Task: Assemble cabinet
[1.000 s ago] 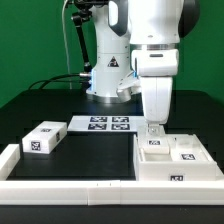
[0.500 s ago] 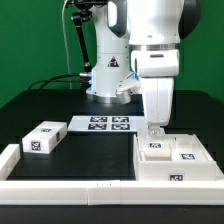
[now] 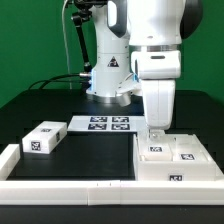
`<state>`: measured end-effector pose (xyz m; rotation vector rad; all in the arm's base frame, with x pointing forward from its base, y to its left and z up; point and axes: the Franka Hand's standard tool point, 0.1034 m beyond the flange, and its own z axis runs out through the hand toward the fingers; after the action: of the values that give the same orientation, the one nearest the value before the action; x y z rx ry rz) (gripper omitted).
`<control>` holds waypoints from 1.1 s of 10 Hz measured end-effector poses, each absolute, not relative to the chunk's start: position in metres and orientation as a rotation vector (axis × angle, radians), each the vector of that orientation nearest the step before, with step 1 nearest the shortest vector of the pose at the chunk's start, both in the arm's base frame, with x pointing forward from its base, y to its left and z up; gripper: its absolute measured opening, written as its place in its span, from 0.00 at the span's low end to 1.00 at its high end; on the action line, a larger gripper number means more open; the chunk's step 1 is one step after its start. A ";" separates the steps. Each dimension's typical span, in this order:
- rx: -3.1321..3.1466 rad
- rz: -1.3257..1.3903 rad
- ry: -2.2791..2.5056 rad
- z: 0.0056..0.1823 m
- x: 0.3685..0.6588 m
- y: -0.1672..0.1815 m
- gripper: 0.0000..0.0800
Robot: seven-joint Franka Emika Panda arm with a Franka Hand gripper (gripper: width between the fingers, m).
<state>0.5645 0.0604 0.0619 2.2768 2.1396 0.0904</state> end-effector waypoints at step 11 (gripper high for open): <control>2.267 0.107 2.141 0.062 0.579 0.058 0.45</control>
Offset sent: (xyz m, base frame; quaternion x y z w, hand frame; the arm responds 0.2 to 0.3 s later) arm 0.0187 0.0063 -0.0019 0.0031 0.0073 0.0008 1.0000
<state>0.5786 0.0580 0.0620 2.2667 2.1414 0.1073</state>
